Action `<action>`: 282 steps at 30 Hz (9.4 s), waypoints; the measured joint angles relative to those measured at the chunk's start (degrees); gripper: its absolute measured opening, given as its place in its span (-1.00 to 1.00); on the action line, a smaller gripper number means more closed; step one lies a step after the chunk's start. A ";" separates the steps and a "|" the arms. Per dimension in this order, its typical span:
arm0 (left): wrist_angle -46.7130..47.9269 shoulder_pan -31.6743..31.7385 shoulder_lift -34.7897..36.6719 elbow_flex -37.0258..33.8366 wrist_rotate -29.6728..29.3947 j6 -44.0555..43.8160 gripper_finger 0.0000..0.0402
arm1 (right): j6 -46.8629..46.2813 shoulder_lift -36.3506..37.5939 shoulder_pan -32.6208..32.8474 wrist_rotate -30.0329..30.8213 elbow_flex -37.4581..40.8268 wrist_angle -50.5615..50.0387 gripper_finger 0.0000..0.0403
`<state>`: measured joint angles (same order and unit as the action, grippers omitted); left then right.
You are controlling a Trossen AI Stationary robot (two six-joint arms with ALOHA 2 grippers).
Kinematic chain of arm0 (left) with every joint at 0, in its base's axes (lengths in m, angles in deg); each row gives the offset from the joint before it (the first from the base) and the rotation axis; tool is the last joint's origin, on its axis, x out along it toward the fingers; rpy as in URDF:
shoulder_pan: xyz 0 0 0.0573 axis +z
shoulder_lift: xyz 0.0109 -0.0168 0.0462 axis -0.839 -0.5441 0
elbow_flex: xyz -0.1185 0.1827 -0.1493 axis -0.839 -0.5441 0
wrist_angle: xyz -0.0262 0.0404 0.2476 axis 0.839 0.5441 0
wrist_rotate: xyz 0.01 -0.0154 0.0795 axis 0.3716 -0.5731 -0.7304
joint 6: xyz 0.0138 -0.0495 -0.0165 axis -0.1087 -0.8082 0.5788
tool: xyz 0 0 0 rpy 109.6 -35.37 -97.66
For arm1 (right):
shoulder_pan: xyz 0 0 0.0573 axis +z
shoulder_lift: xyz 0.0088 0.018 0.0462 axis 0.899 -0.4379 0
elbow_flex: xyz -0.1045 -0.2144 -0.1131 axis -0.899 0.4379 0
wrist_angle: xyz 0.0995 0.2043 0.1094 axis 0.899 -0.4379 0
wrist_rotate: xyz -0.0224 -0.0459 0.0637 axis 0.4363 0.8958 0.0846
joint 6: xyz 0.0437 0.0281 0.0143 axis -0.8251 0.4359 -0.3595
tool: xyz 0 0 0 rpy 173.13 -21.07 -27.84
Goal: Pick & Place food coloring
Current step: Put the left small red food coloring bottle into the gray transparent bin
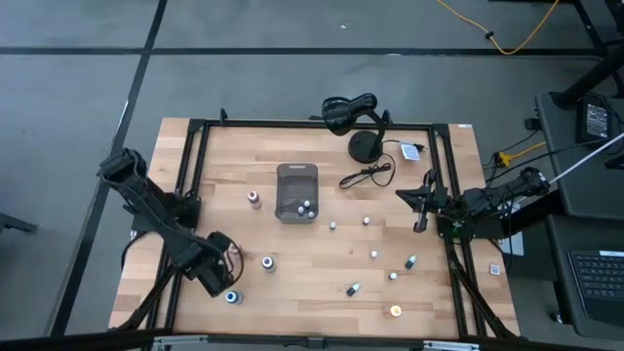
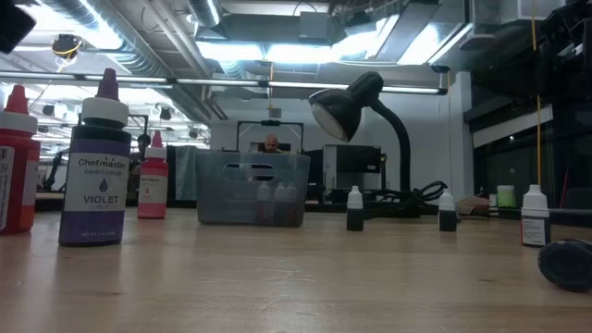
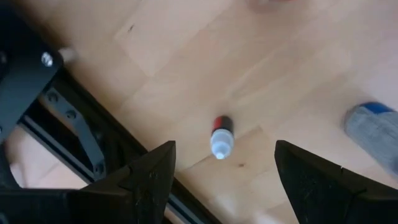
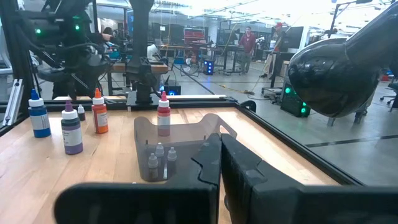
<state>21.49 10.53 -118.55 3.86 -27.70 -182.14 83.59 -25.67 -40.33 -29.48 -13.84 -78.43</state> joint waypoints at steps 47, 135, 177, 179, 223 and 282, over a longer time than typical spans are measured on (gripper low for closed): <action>-10.13 -11.34 -5.44 -5.52 -5.80 21.47 0.33 | 0.02 0.00 -0.02 0.00 0.02 0.00 -0.93; -13.46 -11.12 -4.63 -5.54 -6.06 21.73 -0.13 | 0.02 0.00 -0.02 0.00 0.00 0.02 -0.93; -13.54 -11.12 -4.59 -5.49 -5.37 20.20 -0.73 | 0.02 0.00 -0.02 0.00 0.00 0.00 -0.93; -13.39 -11.01 -4.56 -5.52 -4.45 20.22 -0.72 | 0.00 0.00 -0.01 0.00 0.01 0.00 -0.93; 15.17 21.98 4.20 20.12 -12.36 44.60 -0.76 | 0.00 -0.01 0.00 0.00 0.02 0.00 -0.93; -6.41 52.11 -35.21 39.31 -14.78 83.18 -0.76 | 0.02 -0.02 0.00 0.00 0.00 0.01 -0.93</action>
<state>15.08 62.65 -153.75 43.17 -42.48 -98.96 83.60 -25.69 -40.33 -29.48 -13.84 -78.41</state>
